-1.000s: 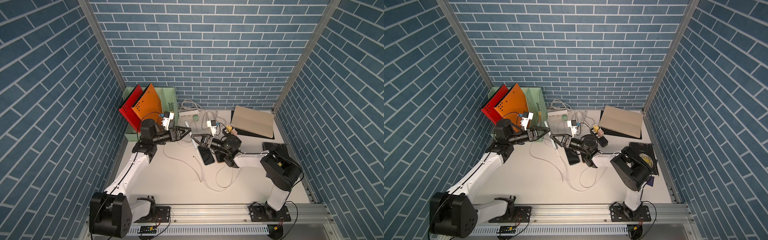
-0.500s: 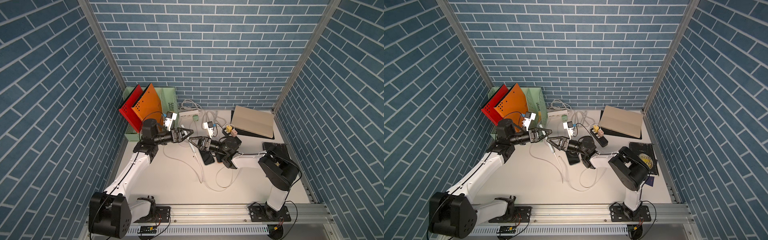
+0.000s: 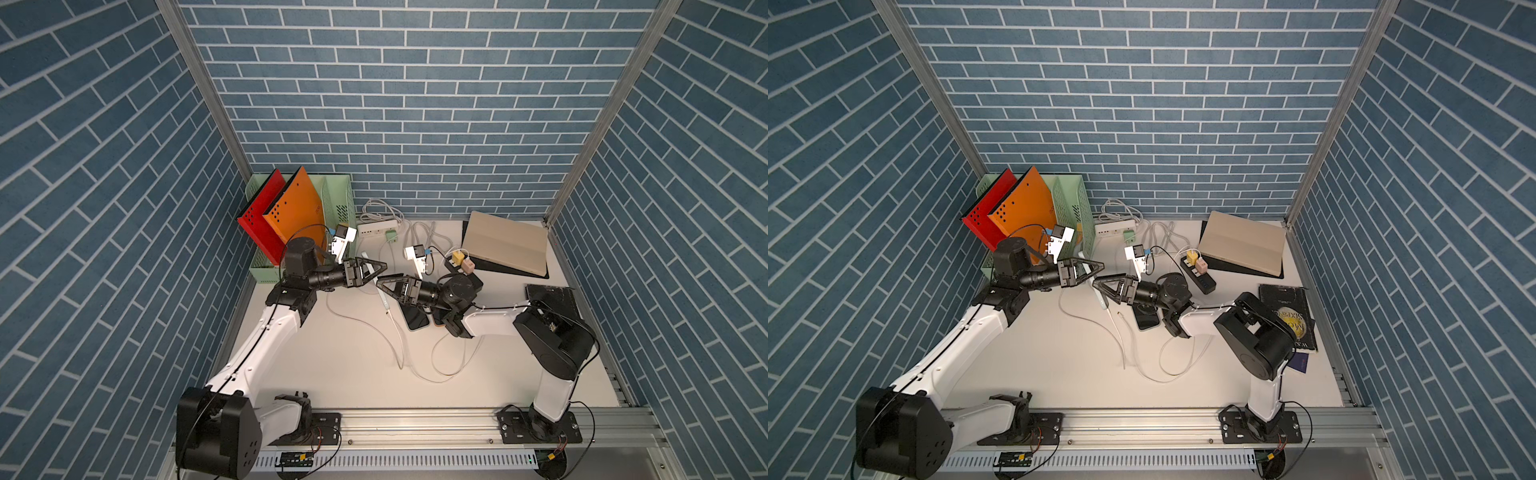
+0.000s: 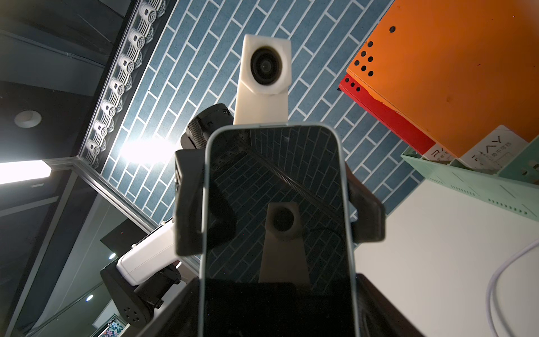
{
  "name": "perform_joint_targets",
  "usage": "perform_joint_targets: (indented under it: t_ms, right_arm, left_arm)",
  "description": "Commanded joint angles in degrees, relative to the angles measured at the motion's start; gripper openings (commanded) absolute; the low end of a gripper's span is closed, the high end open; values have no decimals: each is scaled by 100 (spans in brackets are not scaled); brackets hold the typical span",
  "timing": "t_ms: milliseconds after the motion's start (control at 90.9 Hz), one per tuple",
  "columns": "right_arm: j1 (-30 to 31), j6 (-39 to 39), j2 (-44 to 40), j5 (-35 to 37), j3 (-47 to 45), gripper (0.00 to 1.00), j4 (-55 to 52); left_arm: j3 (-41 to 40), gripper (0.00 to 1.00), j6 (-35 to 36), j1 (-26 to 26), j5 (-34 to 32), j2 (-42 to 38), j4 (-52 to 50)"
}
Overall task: Unplug the charging cable from the phone
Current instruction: Pick up the phone at the center of the board, then remove the charging cable from the phone.
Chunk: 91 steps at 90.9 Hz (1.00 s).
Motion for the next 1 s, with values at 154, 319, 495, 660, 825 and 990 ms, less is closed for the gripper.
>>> perform_joint_targets:
  t_ms: [154,319,495,660,825,990]
  right_arm:
    - [-39,-699,-434,-709,-376,100,141]
    - [-53,-1458,-757,-1001,-693,100,-613]
    - [-49,-2654,-1242,-870,-925,100,-2085]
    - [-44,-3725,-1595,-545,-917,100,-3487]
    - [-41,-3774,-1609,-522,-905,94,-3615]
    - [-29,-3768,-1522,-605,-904,62,-3616]
  left_arm:
    - [249,0,398,2,-447,-117,-15]
    - [338,0,404,2,-560,-88,-8]
    - [411,0,384,2,-632,-48,-7]
    - [492,0,373,2,-632,-10,9]
    - [529,0,377,2,-630,61,23]
    - [538,0,363,2,-649,64,30]
